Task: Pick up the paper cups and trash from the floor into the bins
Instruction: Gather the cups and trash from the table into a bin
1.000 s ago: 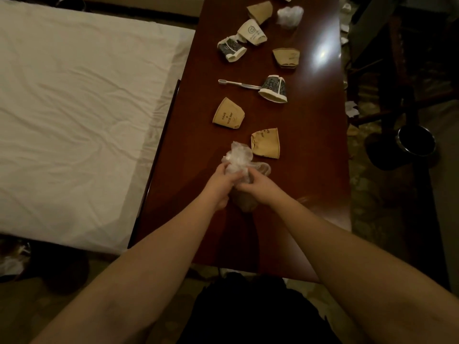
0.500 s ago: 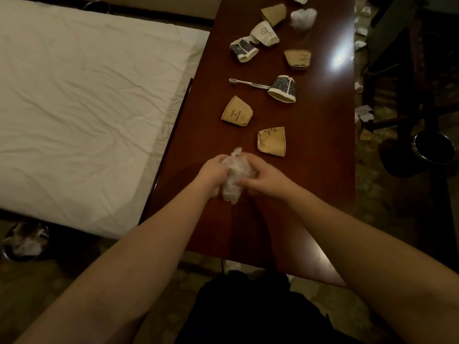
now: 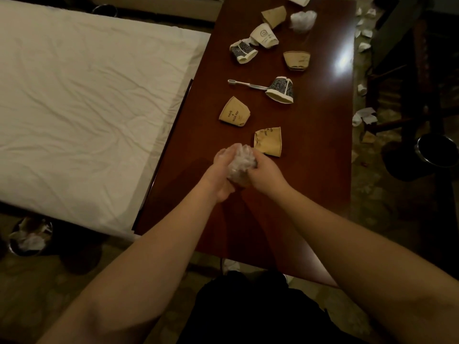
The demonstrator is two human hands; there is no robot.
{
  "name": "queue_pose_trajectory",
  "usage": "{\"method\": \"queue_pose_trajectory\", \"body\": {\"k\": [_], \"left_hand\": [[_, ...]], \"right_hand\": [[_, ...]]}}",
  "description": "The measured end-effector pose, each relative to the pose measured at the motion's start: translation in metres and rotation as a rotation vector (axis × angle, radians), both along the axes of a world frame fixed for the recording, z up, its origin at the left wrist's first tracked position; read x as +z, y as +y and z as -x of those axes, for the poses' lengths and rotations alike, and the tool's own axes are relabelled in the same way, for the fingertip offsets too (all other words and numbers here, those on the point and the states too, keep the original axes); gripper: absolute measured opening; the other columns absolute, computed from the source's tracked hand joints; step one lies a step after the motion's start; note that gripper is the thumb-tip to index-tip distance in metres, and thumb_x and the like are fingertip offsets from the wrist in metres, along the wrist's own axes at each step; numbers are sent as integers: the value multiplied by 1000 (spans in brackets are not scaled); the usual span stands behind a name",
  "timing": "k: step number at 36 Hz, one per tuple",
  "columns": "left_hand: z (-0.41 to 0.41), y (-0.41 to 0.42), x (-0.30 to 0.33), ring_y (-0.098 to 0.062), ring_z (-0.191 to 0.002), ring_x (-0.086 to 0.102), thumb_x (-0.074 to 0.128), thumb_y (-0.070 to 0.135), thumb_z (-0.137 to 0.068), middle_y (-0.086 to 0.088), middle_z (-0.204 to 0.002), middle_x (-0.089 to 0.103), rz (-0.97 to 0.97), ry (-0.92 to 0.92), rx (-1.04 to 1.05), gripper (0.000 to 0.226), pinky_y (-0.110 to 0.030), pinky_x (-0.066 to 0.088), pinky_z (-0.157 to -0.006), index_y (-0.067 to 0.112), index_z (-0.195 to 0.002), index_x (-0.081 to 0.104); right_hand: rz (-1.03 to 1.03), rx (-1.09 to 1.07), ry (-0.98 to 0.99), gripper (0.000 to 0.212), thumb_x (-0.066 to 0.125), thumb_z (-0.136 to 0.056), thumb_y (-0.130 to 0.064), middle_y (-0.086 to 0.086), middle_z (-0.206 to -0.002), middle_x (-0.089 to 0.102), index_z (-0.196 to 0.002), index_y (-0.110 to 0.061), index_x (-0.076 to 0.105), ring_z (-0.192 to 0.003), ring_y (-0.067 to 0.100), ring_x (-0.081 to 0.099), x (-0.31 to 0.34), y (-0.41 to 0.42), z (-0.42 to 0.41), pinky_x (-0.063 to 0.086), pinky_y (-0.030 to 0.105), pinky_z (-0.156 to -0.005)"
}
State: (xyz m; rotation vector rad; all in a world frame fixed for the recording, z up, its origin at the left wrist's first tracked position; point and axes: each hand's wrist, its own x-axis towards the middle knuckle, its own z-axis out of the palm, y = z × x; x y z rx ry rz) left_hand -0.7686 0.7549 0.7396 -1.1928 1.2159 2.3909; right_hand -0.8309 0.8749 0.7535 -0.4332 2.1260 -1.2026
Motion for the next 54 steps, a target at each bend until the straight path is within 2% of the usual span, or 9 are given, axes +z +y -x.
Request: {"method": "queue_pose_trajectory", "body": {"k": [6,12,16,22,26,31,38,42,54], "left_hand": [[0,17,8,-28,-113,65,59,10,-93,-15,-126,66,-153,62,66,41,-39,60,-78,11,-134,54],[16,19,1,-22,-95,66,55,7,-95,-8,-111,64,131,-157,147,44,-37,53,-77,20,-136,47],[17,9,-1,-34,-108,62,53,5,-96,-18,-130,52,200,-182,191,56,-40,58,-70,23,-145,37],[19,-2,-7,-31,-105,62,52,-3,-90,-13,-128,51,396,-155,147,64,-45,58,-84,21,-147,33],[28,-9,-7,-22,-97,60,57,5,-90,-8,-121,51,555,-207,15,68,-35,56,-73,19,-149,27],[65,-25,-6,-15,-81,57,58,17,-92,-1,-96,60,815,-348,-173,47,-28,44,-64,16,-138,46],[135,-71,-13,-30,-117,50,54,25,-95,-12,-128,54,1124,-453,-507,46,-35,42,-93,8,-138,49],[175,-95,-26,-33,-133,29,55,29,-92,-8,-151,28,1149,-447,-546,57,-38,35,-98,12,-145,43],[233,-112,-59,-32,-133,33,54,31,-91,-6,-143,40,1197,-370,-737,54,-42,30,-109,11,-140,41]], "right_hand": [[-84,31,161,41,53,-97,-13,9,-126,58,-137,-14,46,-117,25,55,-8,-4,3,44,33,-96],[-255,376,336,58,62,-90,-35,-3,-146,41,-144,-24,41,-136,20,35,-18,13,23,26,47,-113],[-253,412,292,57,62,-91,-49,-4,-146,45,-142,-29,46,-135,17,40,-25,36,48,31,49,-114],[-408,255,265,33,59,-96,-31,-2,-128,57,-128,-24,60,-113,15,57,-40,47,105,53,39,-97],[-512,335,289,36,59,-96,-29,1,-133,53,-131,-23,58,-116,19,54,-42,41,136,51,42,-100],[-643,420,402,54,61,-94,-35,5,-147,43,-144,-23,47,-134,28,41,-45,21,163,38,47,-110],[-700,436,377,75,70,-87,-41,4,-154,36,-151,-25,34,-141,29,34,-65,-13,189,28,51,-114],[-748,462,310,78,72,-85,-41,3,-153,37,-151,-27,33,-140,28,35,-78,-22,196,27,51,-114],[-760,481,113,40,68,-89,-44,-1,-111,55,-121,-22,58,-102,20,53,-91,-26,213,49,38,-86]]}}
